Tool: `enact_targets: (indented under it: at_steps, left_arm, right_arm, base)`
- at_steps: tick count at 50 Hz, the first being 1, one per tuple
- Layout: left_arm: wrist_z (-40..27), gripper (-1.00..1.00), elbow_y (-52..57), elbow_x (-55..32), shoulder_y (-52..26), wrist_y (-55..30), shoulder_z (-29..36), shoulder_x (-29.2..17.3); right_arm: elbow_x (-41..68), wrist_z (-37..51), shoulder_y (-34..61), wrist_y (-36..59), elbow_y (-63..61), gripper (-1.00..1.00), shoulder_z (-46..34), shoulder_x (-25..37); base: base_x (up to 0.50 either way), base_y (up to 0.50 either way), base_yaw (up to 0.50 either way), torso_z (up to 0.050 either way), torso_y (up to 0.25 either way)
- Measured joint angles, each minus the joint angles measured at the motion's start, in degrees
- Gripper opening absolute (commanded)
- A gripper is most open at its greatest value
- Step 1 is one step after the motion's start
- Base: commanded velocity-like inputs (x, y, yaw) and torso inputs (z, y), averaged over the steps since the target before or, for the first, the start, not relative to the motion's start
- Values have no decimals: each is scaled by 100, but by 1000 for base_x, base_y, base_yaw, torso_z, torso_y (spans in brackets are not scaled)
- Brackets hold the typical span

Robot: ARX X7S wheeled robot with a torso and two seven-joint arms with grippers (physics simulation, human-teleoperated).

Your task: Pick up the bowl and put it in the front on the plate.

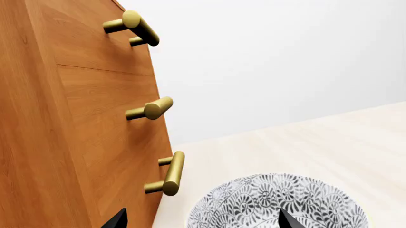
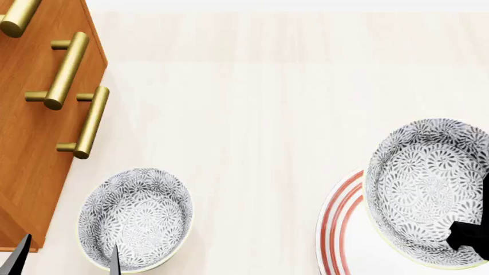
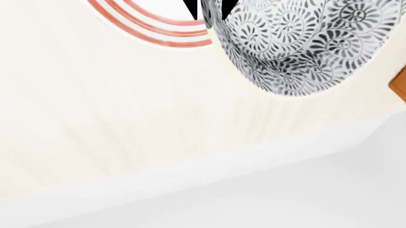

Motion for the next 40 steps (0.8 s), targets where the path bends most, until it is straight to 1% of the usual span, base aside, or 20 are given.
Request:
enact_targets:
  at_steps: [40]
  left_arm:
    - [-36,100,4,-77,-42,-59,59,-51]
  right_arm:
    - [-356,125,411,362,403,-100,-672,-454]
  base:
    - [0,0,0,0,0]
